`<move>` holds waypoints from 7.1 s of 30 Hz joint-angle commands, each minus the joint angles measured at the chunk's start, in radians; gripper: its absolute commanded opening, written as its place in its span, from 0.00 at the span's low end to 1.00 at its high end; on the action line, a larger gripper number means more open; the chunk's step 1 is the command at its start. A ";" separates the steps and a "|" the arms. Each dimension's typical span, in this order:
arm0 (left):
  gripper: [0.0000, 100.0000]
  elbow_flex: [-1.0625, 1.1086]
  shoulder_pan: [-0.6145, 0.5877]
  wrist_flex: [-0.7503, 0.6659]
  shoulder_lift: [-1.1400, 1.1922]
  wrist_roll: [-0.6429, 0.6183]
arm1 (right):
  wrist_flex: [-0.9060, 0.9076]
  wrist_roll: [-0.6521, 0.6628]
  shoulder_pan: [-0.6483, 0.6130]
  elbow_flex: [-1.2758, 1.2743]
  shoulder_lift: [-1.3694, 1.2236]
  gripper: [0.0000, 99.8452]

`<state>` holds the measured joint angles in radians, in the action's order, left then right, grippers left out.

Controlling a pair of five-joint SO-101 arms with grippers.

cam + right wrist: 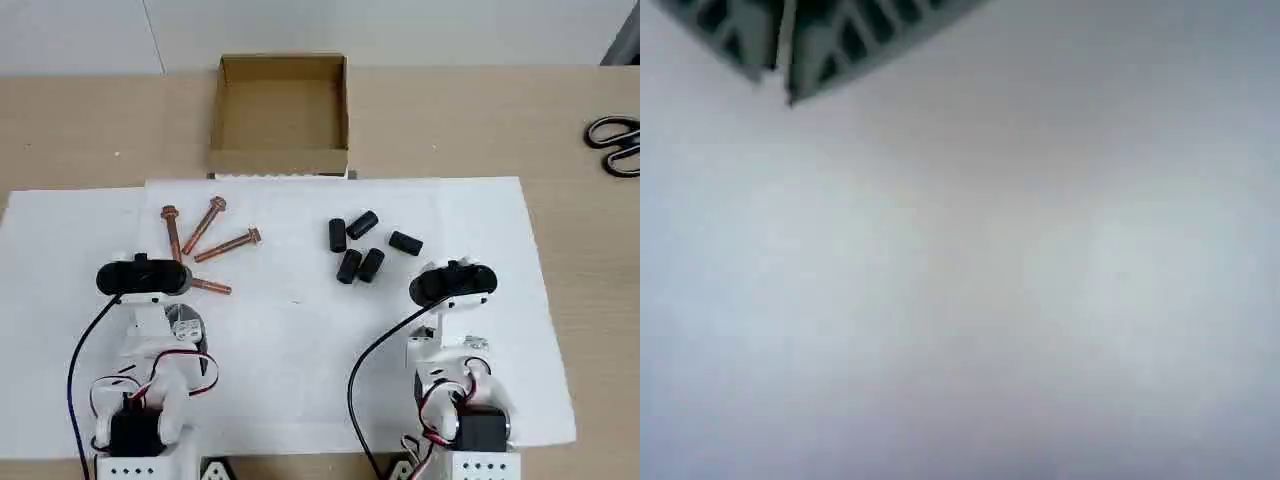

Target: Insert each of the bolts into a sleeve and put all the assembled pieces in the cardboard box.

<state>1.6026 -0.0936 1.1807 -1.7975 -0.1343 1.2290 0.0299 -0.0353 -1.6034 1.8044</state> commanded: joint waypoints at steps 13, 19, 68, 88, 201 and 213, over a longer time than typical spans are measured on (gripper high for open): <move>0.01 -0.004 0.000 -0.023 -0.011 0.003 | -0.021 -0.003 0.005 0.006 0.012 0.00; 0.01 -0.004 0.000 -0.023 -0.011 0.003 | -0.021 -0.003 0.005 0.006 0.012 0.00; 0.01 -0.004 0.003 -0.023 -0.011 0.008 | 0.065 0.129 0.242 0.413 0.005 0.00; 0.01 -0.449 -0.060 0.055 0.040 0.308 | 0.338 -0.216 0.203 1.258 -0.941 0.00; 0.01 -1.372 -0.284 0.535 1.475 0.235 | 0.091 0.388 -0.015 1.648 -2.172 0.01; 0.01 -1.371 -0.281 0.535 1.475 0.199 | 0.225 0.267 -0.002 1.768 -2.170 0.01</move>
<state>0.2662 -0.3713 1.7070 -0.3138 0.0729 1.4408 0.3122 -0.0491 0.1197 -0.3790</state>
